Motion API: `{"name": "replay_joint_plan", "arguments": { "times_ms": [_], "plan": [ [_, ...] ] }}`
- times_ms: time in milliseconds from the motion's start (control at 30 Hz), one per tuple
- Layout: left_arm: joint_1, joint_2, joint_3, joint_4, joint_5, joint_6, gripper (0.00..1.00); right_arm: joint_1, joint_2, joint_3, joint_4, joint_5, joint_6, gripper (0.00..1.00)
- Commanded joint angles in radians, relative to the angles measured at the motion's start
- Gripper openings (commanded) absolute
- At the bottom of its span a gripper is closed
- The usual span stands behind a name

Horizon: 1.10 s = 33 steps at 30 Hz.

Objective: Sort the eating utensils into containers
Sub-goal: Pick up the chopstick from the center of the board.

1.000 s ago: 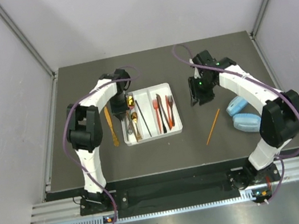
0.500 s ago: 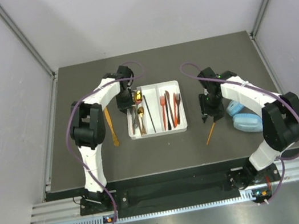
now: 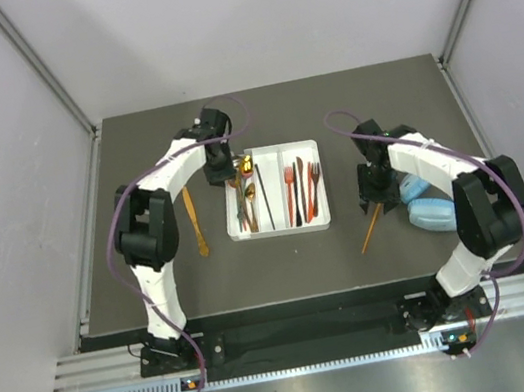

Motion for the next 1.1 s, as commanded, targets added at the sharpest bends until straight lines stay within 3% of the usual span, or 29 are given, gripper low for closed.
{"name": "replay_joint_plan", "arguments": {
  "times_ms": [0,333,500,800,833,900,1067],
  "plan": [
    [0.028,-0.113,0.007,0.07,-0.002,-0.025,0.33,-0.027,0.075,0.034,0.054,0.042,0.013,0.48],
    [0.051,-0.166,-0.007,0.054,-0.037,-0.041,0.33,-0.039,0.172,0.073,0.101,0.037,0.013,0.46],
    [0.054,-0.17,-0.013,0.055,-0.046,-0.039,0.33,-0.039,0.216,0.084,0.094,0.04,-0.003,0.31],
    [0.065,-0.17,-0.015,0.05,-0.057,-0.038,0.32,-0.039,0.216,0.015,0.101,0.032,-0.019,0.29],
    [0.066,-0.17,-0.015,0.052,-0.06,-0.038,0.32,-0.039,0.215,0.008,0.112,0.029,-0.024,0.26],
    [0.067,-0.166,-0.013,0.05,-0.06,-0.041,0.32,-0.039,0.229,0.006,0.115,0.02,-0.026,0.02],
    [0.067,-0.168,-0.01,0.049,-0.063,-0.044,0.32,-0.039,0.24,0.0,0.14,-0.044,-0.039,0.0]
  ]
}}
